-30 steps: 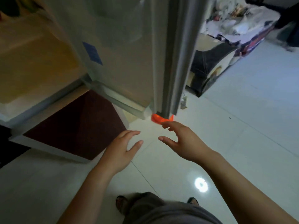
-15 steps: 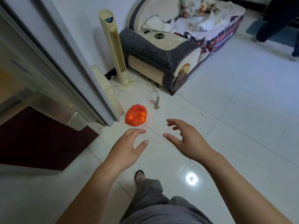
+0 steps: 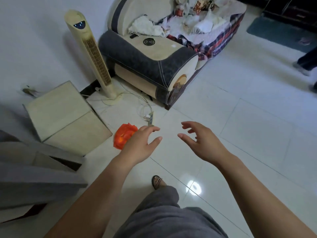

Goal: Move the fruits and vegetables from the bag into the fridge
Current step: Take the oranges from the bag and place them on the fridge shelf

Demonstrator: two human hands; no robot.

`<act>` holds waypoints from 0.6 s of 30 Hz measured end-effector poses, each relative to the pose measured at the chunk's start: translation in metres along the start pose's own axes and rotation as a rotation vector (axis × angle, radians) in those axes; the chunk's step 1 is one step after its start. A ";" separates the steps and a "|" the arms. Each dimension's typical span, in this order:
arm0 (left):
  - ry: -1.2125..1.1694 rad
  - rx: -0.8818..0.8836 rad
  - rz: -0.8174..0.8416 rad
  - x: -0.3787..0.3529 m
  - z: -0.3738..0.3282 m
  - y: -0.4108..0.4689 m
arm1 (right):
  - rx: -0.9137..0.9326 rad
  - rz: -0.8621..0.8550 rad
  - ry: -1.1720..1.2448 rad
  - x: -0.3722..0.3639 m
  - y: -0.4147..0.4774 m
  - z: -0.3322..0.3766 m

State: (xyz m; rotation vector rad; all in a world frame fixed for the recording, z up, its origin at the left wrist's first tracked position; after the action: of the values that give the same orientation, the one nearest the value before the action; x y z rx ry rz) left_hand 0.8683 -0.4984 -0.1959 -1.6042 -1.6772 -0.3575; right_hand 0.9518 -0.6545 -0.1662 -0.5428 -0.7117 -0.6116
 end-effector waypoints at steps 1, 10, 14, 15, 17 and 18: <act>0.009 0.018 -0.003 0.010 0.003 0.016 | 0.005 0.013 -0.009 0.007 0.018 0.001; -0.040 0.287 -0.119 0.091 0.075 0.078 | 0.201 0.256 -0.076 -0.005 0.172 0.050; -0.090 0.465 -0.219 0.120 0.125 0.077 | 0.370 0.456 -0.132 -0.042 0.242 0.085; -0.109 0.502 -0.264 0.128 0.135 0.076 | 0.416 0.504 -0.145 -0.051 0.259 0.095; -0.142 0.573 -0.330 0.143 0.151 0.076 | 0.500 0.596 -0.193 -0.071 0.293 0.112; -0.170 0.630 -0.341 0.149 0.159 0.078 | 0.534 0.649 -0.227 -0.082 0.310 0.117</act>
State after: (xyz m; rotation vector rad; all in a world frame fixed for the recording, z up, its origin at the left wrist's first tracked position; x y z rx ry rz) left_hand 0.9028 -0.2712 -0.2231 -0.9062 -1.9424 0.1455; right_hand 1.0610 -0.3368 -0.2273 -0.3125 -0.8186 0.2517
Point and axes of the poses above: each hand's wrist, its own y-axis towards the middle knuckle, its own x-axis out of the back of the hand, z = x × y, the point moved 9 cm from there along y, towards the middle knuckle, and after that the axes turned 8 degrees about z, right-handed, at the moved point
